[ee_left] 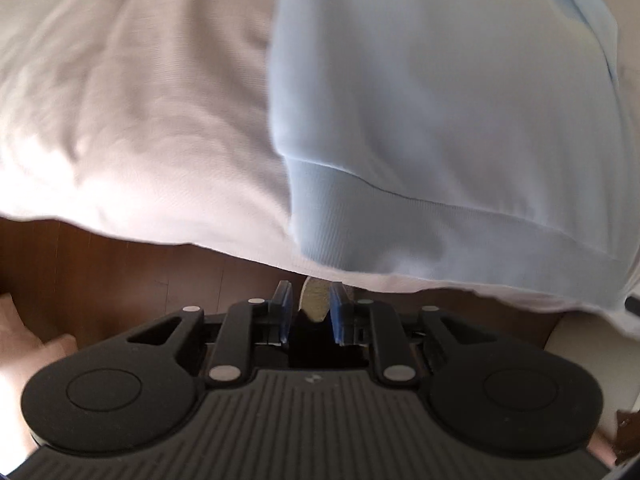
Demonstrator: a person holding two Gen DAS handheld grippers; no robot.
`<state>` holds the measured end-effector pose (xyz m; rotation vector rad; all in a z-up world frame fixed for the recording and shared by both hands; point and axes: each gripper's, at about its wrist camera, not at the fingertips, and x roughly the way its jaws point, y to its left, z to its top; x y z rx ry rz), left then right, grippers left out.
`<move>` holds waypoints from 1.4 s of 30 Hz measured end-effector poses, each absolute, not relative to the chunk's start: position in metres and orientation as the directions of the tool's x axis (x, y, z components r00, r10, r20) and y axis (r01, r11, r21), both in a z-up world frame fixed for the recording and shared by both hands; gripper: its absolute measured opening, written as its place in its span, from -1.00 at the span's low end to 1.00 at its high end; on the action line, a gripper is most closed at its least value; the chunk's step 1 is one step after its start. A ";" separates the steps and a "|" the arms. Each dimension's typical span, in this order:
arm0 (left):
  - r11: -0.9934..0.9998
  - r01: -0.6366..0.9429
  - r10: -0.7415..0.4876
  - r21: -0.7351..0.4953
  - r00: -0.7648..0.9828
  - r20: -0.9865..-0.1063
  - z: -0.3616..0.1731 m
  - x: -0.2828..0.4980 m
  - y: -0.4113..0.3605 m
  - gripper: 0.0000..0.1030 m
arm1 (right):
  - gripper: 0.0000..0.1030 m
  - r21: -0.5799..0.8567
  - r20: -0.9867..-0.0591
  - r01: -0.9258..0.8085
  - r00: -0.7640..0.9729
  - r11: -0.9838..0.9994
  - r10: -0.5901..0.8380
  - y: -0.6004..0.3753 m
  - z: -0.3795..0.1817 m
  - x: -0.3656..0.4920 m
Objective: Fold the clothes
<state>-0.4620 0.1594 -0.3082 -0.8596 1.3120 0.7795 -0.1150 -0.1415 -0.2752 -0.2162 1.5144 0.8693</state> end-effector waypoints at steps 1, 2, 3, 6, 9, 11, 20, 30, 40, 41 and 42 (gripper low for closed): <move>0.472 -0.875 0.027 -0.108 0.137 -0.990 -0.298 -0.464 0.159 -0.69 | -0.64 0.345 -0.933 -0.633 -0.152 0.693 0.326 -0.135 -0.271 -0.118; 0.470 -0.874 0.057 -0.120 0.166 -0.985 -0.288 -0.464 0.159 -0.69 | -0.57 0.310 -0.943 -0.673 -0.128 0.672 0.308 -0.129 -0.265 -0.123; 0.484 -0.867 0.095 -0.119 0.188 -0.978 -0.279 -0.460 0.159 -0.69 | -0.58 0.276 -0.950 -0.708 -0.101 0.650 0.295 -0.123 -0.258 -0.127; 0.530 -0.842 0.178 -0.104 0.231 -0.957 -0.270 -0.439 0.162 -0.68 | -0.48 0.238 -0.935 -0.752 -0.007 0.615 0.353 -0.105 -0.238 -0.134; 0.537 -0.839 0.181 -0.087 0.215 -0.960 -0.293 -0.416 0.171 -0.64 | -0.48 0.283 -0.911 -0.758 -0.021 0.588 0.412 -0.090 -0.246 -0.133; 0.521 -0.853 0.153 -0.044 0.144 -0.978 -0.320 -0.410 0.171 -0.64 | -0.46 0.294 -0.910 -0.769 -0.042 0.568 0.413 -0.080 -0.262 -0.134; 0.419 -0.904 0.085 -0.087 0.135 -0.987 -0.312 -0.439 0.171 -0.65 | -0.31 0.217 -0.971 -0.773 -0.106 0.596 0.217 -0.074 -0.294 -0.147; 0.239 -0.942 0.195 -0.237 0.286 -0.938 -0.266 -0.464 0.320 -0.38 | -0.05 0.319 -0.917 -0.713 -0.066 0.624 0.394 0.036 -0.249 -0.143; 0.087 -0.927 0.170 -0.364 0.374 -0.912 -0.299 -0.462 0.512 -0.22 | 0.09 0.361 -0.918 -0.568 -0.077 0.739 0.389 0.175 -0.267 -0.165; 0.081 -0.928 0.169 -0.363 0.372 -0.913 -0.305 -0.464 0.527 -0.21 | 0.10 0.362 -0.918 -0.563 -0.076 0.743 0.389 0.191 -0.270 -0.169; 0.076 -0.929 0.167 -0.363 0.371 -0.914 -0.312 -0.466 0.542 -0.20 | 0.10 0.363 -0.918 -0.559 -0.075 0.745 0.390 0.208 -0.274 -0.172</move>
